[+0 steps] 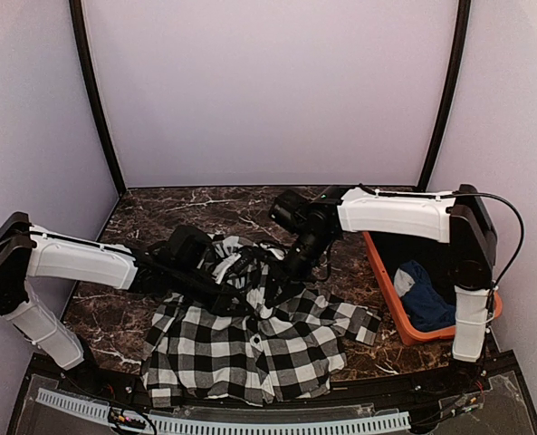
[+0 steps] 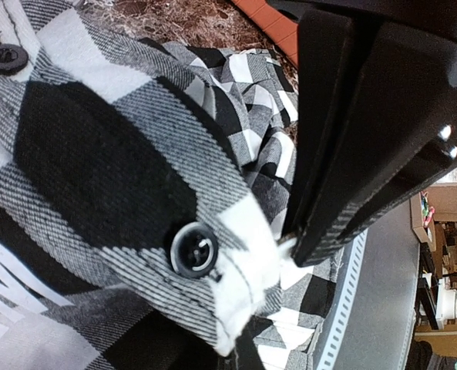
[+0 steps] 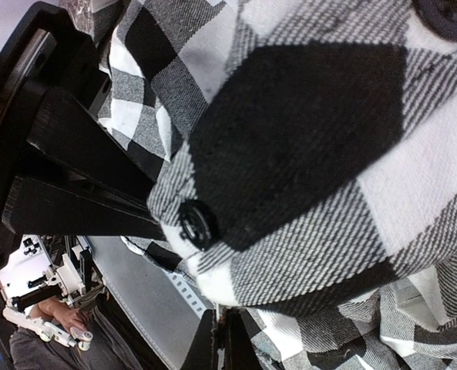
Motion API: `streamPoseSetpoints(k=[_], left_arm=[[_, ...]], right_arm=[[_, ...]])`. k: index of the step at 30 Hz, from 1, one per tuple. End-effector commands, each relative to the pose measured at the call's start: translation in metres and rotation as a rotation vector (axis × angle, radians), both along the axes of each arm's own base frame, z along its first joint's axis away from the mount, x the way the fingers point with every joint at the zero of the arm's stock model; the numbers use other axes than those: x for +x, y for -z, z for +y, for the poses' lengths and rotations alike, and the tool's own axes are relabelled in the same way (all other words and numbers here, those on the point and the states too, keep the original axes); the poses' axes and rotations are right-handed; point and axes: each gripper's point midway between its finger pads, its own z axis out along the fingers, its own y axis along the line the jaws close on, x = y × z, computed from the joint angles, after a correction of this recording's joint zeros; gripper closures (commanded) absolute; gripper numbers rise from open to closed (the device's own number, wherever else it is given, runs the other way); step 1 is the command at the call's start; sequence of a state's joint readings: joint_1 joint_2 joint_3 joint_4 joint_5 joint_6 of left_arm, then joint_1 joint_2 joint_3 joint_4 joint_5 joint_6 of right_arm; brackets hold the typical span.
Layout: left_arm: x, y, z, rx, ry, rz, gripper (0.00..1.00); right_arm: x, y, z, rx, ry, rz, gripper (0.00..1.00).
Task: Pin the brooch onto the clothing
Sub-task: Cross the brooch on the flattened clothing.
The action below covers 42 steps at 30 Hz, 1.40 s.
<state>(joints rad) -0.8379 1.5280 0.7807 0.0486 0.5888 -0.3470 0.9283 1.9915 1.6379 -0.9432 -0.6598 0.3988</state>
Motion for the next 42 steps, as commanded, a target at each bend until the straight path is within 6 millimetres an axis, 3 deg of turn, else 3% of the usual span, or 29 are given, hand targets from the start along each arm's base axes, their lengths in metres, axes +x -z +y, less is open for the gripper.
streamPoseSetpoints(k=[1, 14, 27, 28, 31, 35, 42], left_arm=[[0.001, -0.002, 0.005, 0.038, -0.005, -0.025, 0.99], [0.001, -0.010, 0.003, 0.013, -0.002, -0.034, 0.99], [-0.002, -0.014, -0.001, -0.028, 0.007, -0.030, 0.99], [-0.002, -0.014, -0.001, -0.027, 0.008, -0.028, 0.97], [-0.005, -0.015, -0.001, -0.034, 0.016, -0.019, 0.78], [-0.011, -0.022, -0.003, -0.068, 0.044, -0.008, 0.64], [-0.013, -0.034, -0.005, -0.084, 0.081, -0.030, 0.58]], right_arm=[[-0.018, -0.009, 0.000, 0.040, -0.065, 0.049, 1.00], [-0.037, 0.001, 0.007, 0.035, -0.146, 0.061, 1.00], [-0.049, -0.012, 0.023, 0.117, -0.181, 0.073, 1.00], [-0.049, -0.012, 0.022, 0.117, -0.183, 0.069, 1.00], [-0.050, -0.012, 0.020, 0.122, -0.196, 0.055, 1.00], [-0.051, -0.012, 0.019, 0.144, -0.223, 0.043, 1.00], [-0.053, -0.020, 0.022, 0.207, -0.247, 0.022, 1.00]])
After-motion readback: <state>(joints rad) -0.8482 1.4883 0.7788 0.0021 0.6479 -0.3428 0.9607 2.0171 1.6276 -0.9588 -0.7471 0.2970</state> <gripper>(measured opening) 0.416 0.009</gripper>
